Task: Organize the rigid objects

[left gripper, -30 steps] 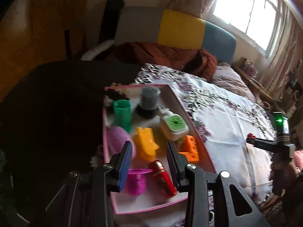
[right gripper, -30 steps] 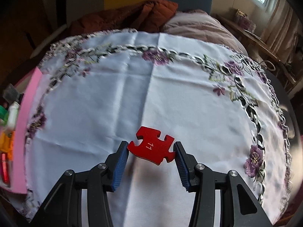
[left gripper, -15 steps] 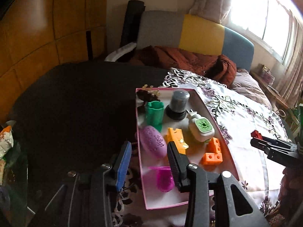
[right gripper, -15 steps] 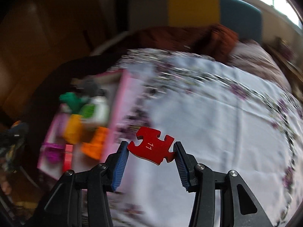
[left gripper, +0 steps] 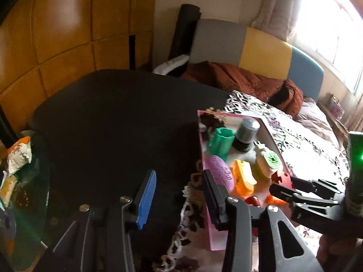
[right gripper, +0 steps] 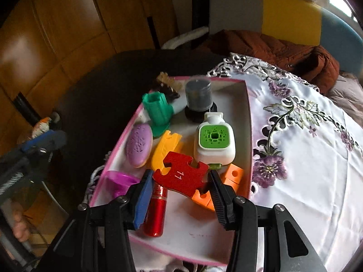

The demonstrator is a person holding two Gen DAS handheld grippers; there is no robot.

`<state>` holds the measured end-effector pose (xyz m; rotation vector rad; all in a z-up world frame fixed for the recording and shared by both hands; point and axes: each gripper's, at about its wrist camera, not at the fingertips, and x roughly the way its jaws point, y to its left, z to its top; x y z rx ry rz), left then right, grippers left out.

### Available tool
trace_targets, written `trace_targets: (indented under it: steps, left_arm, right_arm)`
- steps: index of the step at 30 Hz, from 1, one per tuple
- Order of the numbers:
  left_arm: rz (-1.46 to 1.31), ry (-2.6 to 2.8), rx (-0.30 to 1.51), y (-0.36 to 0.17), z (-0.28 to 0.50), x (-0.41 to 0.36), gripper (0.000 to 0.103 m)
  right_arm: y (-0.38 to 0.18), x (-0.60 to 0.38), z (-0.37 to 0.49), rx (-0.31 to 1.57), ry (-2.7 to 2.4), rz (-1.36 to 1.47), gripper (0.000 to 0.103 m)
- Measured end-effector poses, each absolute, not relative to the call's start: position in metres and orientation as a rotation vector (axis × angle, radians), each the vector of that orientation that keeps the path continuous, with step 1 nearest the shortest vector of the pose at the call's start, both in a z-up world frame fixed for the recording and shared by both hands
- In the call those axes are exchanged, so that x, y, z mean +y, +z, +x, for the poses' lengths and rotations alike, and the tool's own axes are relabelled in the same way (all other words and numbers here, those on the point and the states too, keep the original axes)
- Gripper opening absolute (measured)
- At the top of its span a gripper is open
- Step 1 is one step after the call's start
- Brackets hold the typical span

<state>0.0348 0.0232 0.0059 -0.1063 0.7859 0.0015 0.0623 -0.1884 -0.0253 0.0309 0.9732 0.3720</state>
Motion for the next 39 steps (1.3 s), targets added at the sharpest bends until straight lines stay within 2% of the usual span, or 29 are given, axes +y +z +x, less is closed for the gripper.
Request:
trace_targets:
  steps: [6, 16, 21, 28, 39]
  left_arm:
    - [-0.121, 0.052, 0.777, 0.007, 0.035, 0.032, 0.042]
    - [-0.082, 0.131, 0.754, 0.013, 0.031, 0.015, 0.042]
    - [-0.088, 0.131, 0.725, 0.018, 0.022, 0.006, 0.042]
    - [-0.119, 0.076, 0.734, 0.018, 0.010, -0.004, 0.042]
    - [-0.084, 0.060, 0.692, 0.025, -0.001, -0.014, 0.042]
  right_arm:
    - [-0.050, -0.179, 0.070, 1.033, 0.365, -0.004, 0.051]
    - [-0.031, -0.190, 0.051, 0.924, 0.338, 0.054, 0.084]
    - [-0.008, -0.196, 0.028, 0.799, 0.242, 0.036, 0.094]
    - [0.009, -0.208, 0.002, 0.690, 0.121, 0.050, 0.099]
    - [0.008, -0.211, -0.010, 0.687, 0.108, 0.058, 0.099]
